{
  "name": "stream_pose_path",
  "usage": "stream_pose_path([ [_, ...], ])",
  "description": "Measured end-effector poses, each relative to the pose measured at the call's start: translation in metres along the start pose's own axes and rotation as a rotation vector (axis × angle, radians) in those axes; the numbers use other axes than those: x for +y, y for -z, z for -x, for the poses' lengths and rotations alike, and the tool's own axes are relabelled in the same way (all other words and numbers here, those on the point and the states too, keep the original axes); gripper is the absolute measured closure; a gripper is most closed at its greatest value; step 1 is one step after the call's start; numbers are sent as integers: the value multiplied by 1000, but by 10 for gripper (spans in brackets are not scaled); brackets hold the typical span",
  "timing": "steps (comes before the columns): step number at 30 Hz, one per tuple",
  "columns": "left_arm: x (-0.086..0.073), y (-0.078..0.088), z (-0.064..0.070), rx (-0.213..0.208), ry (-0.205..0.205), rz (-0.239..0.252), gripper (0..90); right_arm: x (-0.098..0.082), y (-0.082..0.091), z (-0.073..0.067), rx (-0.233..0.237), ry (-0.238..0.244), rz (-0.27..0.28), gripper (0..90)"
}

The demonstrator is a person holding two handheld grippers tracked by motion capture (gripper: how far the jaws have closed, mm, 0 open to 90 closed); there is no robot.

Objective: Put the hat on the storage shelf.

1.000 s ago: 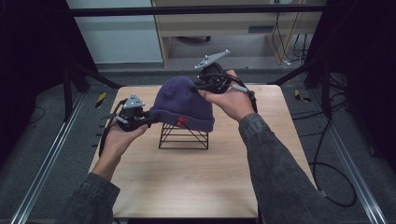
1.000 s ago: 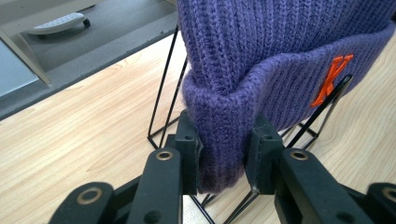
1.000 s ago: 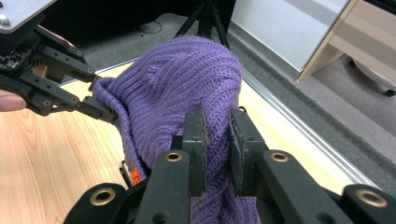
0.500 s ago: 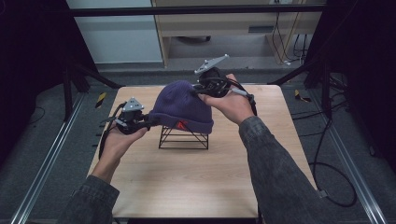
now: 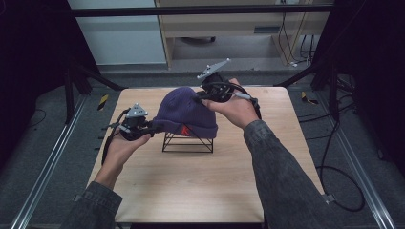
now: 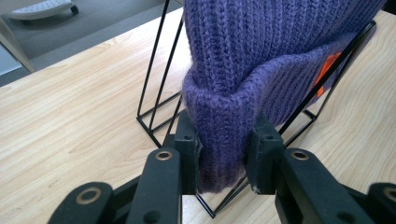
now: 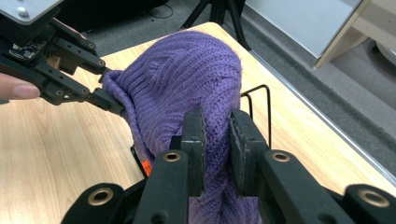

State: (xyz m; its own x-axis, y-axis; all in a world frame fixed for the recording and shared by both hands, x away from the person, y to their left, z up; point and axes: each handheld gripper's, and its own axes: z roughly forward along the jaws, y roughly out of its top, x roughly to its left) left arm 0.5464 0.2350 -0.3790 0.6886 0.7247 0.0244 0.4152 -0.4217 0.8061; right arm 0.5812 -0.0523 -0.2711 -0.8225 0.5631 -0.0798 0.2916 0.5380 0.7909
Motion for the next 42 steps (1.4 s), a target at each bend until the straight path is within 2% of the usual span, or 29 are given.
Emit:
stream_pose_path([
  [14,-13,-8,-2,-11,18,-23,678,-11,-9,-7,27,3,-29,777],
  [26,-23,-17,-1,-29,11,-48,671,-22,-15,-10,34,3,-56,778],
  [32,-29,-24,1,-28,4,-81,671,-30,-21,-11,42,-4,-70,778],
  [42,-41,-29,-4,-37,27,-90,650,-37,-28,-14,51,-3,-86,770],
])
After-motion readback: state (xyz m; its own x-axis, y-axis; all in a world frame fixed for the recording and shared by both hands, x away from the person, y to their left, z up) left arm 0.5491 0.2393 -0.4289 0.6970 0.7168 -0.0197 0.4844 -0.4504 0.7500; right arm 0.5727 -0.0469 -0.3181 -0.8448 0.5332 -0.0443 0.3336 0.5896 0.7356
